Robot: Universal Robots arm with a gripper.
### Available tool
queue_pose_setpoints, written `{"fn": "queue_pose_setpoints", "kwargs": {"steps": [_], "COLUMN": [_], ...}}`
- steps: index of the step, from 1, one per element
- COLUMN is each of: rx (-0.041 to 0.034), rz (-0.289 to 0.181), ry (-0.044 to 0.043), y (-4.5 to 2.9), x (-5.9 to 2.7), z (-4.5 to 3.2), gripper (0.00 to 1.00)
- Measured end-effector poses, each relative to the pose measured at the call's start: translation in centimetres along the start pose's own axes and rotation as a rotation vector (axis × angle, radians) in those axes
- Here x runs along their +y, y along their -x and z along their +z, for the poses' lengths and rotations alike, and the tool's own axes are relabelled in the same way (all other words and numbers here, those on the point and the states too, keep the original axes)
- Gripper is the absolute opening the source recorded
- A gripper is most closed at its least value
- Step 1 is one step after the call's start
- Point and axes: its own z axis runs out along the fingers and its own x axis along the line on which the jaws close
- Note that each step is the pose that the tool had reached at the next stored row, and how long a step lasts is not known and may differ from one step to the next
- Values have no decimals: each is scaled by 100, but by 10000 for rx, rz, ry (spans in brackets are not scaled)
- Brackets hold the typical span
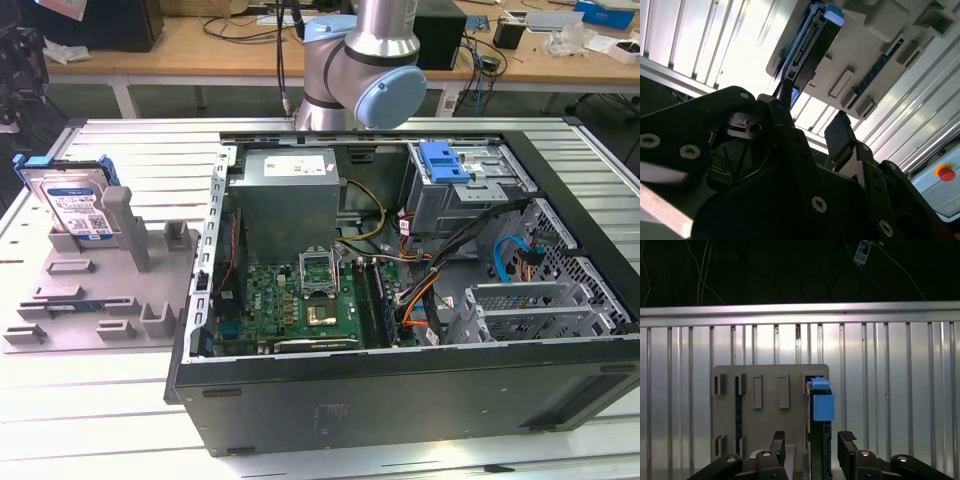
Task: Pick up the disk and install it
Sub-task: 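Pick up the disk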
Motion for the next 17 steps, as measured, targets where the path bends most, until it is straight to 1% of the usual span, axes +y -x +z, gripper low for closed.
{"fn": "queue_pose_setpoints", "kwargs": {"steps": [7,12,15,17], "rx": [5,5,0,-7], "rz": [150,185,337,540], "ry": [5,0,4,10], "y": [6,65,71,73], "x": [3,32,43,51], "z": [3,10,22,34], "gripper": [54,54,54,54]}}
